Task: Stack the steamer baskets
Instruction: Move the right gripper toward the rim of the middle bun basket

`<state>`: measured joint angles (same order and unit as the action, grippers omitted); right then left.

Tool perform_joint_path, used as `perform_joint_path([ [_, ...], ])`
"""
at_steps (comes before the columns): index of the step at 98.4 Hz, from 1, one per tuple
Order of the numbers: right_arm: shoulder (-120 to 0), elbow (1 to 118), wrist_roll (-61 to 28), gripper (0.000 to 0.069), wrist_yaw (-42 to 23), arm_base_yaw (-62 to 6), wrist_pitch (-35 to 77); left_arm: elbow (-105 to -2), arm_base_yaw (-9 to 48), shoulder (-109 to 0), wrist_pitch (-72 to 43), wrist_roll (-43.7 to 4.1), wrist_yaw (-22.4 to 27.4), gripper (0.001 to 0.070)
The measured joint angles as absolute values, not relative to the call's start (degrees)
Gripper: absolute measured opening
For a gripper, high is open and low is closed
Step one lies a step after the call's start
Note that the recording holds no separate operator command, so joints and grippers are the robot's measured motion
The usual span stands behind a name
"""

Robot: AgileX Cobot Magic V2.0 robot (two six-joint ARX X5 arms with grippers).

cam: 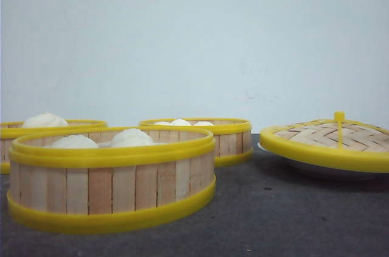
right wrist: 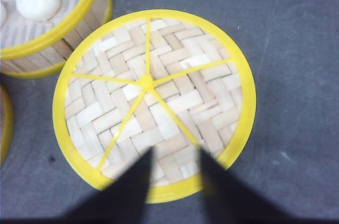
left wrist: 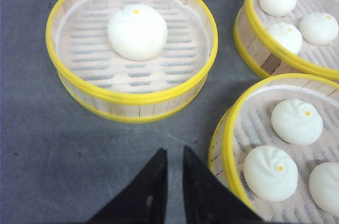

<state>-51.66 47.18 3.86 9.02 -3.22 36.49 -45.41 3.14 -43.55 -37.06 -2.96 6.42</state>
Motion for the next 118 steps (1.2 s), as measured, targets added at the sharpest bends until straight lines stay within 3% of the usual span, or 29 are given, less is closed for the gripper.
perform_joint_path([
  [3, -51.7, 47.2, 3.8, 0.0311, 9.0, -3.2, 36.1, -45.4, 3.1, -43.5, -37.1, -3.0, 6.4, 0.0095],
  [4, -51.7, 47.2, 3.8, 0.0367, 9.0, -3.2, 35.8, -45.4, 3.1, -43.5, -37.0, -3.0, 6.4, 0.0117],
  [11, -51.7, 47.2, 3.9, 0.0517, 9.0, -3.2, 34.2, -45.4, 3.1, -43.5, -36.8, -3.0, 6.4, 0.0248],
  [20, -52.1, 47.2, 4.3, 0.0586, 9.3, -3.2, 31.9, -45.4, 3.1, -43.5, -35.9, -2.9, 6.4, 0.0387],
  [28, -53.5, 47.2, 5.2, 0.0601, 11.4, -3.7, 28.5, -45.4, 3.1, -43.5, -35.1, -2.8, 6.4, 0.0423],
  [48, -62.7, 49.4, 8.1, 0.0606, 14.6, -7.2, 20.0, -45.4, 3.1, -43.5, -34.5, -2.8, 6.4, 0.0428],
  [84, -90.7, 72.9, 8.8, 0.0606, 14.8, -13.6, 23.9, -45.4, 3.1, -43.5, -34.6, -2.8, 6.4, 0.0428],
  [118, -112.9, 96.4, 6.6, 0.0606, 6.0, -18.3, 33.8, -45.4, 3.1, -43.5, -34.9, -2.8, 6.4, 0.0428],
])
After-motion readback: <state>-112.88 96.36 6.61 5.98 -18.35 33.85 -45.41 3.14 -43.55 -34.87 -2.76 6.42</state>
